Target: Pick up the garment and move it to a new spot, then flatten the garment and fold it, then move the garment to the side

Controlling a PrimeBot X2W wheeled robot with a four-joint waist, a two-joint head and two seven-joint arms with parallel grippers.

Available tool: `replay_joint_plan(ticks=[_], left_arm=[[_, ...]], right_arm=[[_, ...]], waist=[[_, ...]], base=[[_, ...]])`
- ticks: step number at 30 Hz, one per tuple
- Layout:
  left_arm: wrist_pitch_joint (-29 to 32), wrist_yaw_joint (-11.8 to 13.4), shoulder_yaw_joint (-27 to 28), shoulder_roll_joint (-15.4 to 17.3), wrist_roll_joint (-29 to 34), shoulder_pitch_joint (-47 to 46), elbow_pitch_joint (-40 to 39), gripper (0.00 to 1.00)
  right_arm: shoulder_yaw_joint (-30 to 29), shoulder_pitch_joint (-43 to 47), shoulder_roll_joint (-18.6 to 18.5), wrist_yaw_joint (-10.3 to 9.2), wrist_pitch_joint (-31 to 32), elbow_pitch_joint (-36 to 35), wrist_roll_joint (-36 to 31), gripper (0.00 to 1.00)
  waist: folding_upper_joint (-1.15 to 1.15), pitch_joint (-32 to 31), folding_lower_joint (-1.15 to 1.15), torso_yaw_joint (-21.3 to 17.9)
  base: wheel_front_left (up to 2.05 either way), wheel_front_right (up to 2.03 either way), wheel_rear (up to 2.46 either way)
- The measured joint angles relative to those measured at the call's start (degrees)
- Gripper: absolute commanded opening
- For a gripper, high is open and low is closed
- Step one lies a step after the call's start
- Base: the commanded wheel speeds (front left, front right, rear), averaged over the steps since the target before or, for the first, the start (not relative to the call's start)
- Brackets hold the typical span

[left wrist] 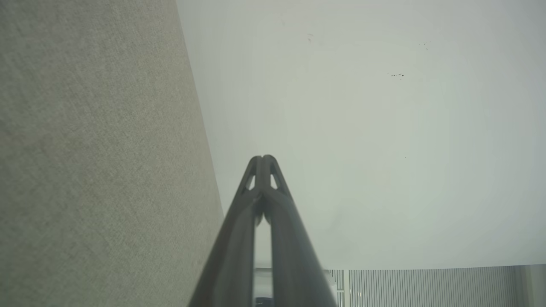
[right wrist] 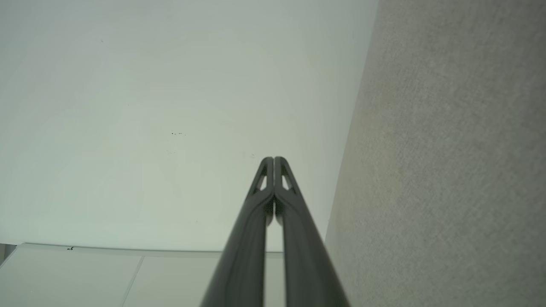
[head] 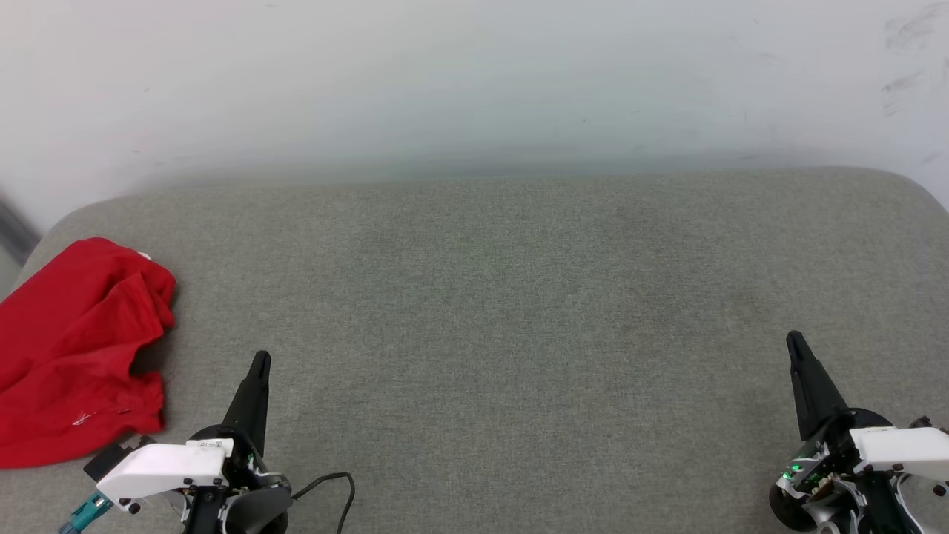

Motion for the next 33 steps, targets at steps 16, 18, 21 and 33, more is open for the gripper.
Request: replay_joint_plan(ticks=[16, 18, 21, 33], left_arm=[[0.00, 0.00, -0.04, 0.00, 0.00, 0.00, 0.00, 0.00], [0.00, 0.00, -0.03, 0.00, 0.00, 0.00, 0.00, 0.00], [0.00, 0.00, -0.01, 0.00, 0.00, 0.00, 0.00, 0.00], [-2.21, 0.01, -2.58, -0.24, 0.18, 1.75, -0.57, 1.00]], right_arm=[[0.00, 0.00, 0.00, 0.00, 0.00, 0.00, 0.00, 0.00], [0.00, 0.00, 0.01, 0.00, 0.00, 0.00, 0.00, 0.00], [0.00, 0.00, 0.01, 0.00, 0.00, 0.00, 0.00, 0.00], [1.59, 2.03, 0.15, -0.01, -2.32, -0.68, -1.00, 1.00]], waist=[[0.00, 0.00, 0.00, 0.00], [0.00, 0.00, 0.00, 0.00], [0.00, 0.00, 0.00, 0.00], [0.00, 0.09, 0.00, 0.04]], base=[[0.00, 0.00, 0.00], [0.00, 0.00, 0.00], [0.00, 0.00, 0.00], [0.00, 0.00, 0.00]])
